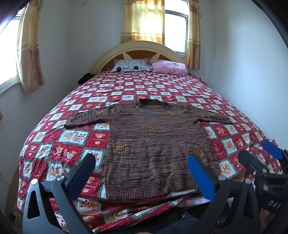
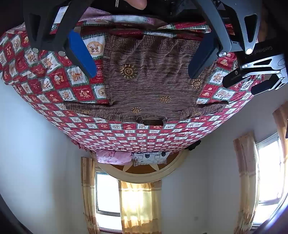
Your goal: Fold small clothes
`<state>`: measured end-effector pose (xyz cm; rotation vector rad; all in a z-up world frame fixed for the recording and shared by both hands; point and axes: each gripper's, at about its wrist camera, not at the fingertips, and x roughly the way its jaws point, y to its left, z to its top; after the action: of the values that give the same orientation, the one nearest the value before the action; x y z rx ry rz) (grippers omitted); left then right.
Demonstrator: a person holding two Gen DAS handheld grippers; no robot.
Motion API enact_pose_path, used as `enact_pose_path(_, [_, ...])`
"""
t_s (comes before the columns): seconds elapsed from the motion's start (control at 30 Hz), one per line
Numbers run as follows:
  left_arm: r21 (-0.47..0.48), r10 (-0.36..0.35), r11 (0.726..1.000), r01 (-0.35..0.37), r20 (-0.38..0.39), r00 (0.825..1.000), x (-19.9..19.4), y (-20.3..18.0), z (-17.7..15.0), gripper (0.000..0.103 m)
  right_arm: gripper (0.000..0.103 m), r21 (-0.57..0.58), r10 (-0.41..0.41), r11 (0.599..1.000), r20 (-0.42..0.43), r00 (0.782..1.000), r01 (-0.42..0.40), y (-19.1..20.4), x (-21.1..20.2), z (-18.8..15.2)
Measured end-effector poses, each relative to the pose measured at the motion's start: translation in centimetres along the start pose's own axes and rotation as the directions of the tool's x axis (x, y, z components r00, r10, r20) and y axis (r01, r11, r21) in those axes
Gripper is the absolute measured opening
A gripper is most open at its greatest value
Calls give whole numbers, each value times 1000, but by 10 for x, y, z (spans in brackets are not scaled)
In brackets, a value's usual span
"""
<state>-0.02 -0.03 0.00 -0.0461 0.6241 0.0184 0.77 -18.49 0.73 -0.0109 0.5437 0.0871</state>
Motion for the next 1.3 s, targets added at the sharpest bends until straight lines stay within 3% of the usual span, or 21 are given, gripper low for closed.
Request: enact_pose_path(1.3, [-7, -1, 1000, 1, 13, 1000, 0, 6, 2, 103, 102, 49, 30, 998, -12, 999, -29, -6, 6, -2])
